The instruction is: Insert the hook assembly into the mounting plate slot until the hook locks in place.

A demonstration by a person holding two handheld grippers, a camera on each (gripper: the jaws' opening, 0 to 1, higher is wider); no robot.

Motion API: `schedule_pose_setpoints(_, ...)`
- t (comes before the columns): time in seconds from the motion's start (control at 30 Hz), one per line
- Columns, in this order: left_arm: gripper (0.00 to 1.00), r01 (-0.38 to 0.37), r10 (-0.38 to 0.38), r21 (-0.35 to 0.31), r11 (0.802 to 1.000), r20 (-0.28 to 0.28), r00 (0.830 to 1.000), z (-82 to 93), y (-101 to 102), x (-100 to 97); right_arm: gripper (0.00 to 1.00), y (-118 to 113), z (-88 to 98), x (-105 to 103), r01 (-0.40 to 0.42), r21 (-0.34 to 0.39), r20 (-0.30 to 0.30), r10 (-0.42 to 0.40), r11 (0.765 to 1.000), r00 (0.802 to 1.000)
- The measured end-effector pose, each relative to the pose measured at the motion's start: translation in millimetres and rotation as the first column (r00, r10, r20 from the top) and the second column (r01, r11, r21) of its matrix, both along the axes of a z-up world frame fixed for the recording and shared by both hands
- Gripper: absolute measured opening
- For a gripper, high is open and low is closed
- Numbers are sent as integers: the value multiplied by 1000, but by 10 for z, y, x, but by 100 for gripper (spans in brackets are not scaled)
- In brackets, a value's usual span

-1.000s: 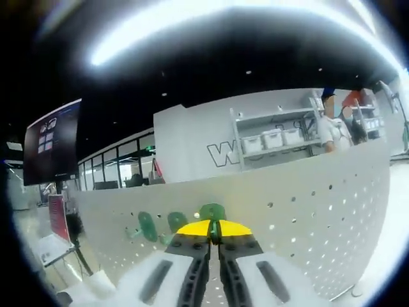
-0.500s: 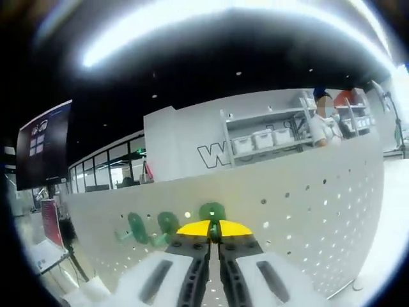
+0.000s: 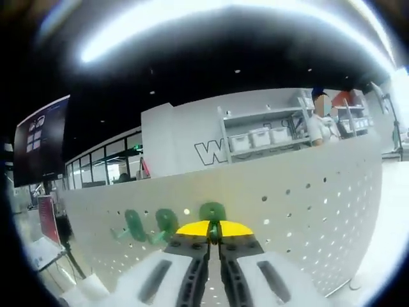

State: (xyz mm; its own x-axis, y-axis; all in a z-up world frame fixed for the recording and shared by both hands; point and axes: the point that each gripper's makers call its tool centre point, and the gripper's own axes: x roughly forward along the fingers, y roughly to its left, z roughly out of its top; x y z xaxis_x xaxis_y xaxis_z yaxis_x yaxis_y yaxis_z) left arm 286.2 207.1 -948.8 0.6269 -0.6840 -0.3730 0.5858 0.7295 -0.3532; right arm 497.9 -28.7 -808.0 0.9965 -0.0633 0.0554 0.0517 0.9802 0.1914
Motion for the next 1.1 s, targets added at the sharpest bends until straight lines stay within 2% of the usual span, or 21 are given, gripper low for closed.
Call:
schedule_pose_setpoints(0.27, 90, -6, 6, -1, 1000, -3, 1000, -4, 25, -24, 11, 19, 54, -33, -10, -2, -3, 10, 1000, 1000)
schedule_pose_setpoints(0.4, 91, -1, 1, -2, 1000, -4, 1000, 8, 27, -40, 12, 2, 226, -104, -9, -3, 34, 9, 1000, 999)
schedule_pose_setpoints(0.5, 89, 3, -3, -2, 1000, -2, 1000, 30, 24, -54, 13, -22, 469, -210, -11, -5, 103, 11, 1000, 995)
schedule_pose_setpoints(0.6, 91, 12, -12, 0, 1000, -11, 1000, 26, 14, -79, 16, -22, 583, -268, -28, -9, 114, 29, 1000, 993)
schedule_pose_setpoints(0.7, 91, 22, -22, 4, 1000, -21, 1000, 18, -4, -111, 21, -38, 606, -342, -42, -5, 105, 42, 999, 994)
schedule_pose_setpoints(0.77, 92, 33, -34, -7, 999, -39, 999, -2, -32, -153, 22, 26, 511, -434, -97, 7, 71, 96, 995, 993)
schedule_pose_setpoints(0.97, 93, 44, -44, -10, 999, -87, 995, -130, -48, -273, 22, 53, 137, -778, -139, -63, -20, 138, 988, 990)
schedule_pose_setpoints(1.03, 93, 53, -53, -4, 999, -97, 994, -159, -62, -313, 21, 31, -48, -897, -145, -132, -70, 137, 981, 988)
schedule_pose_setpoints(1.1, 93, 61, -60, 1, 998, -105, 993, -181, -65, -336, 22, 59, -258, -1009, -182, -123, -133, 166, 976, 977)
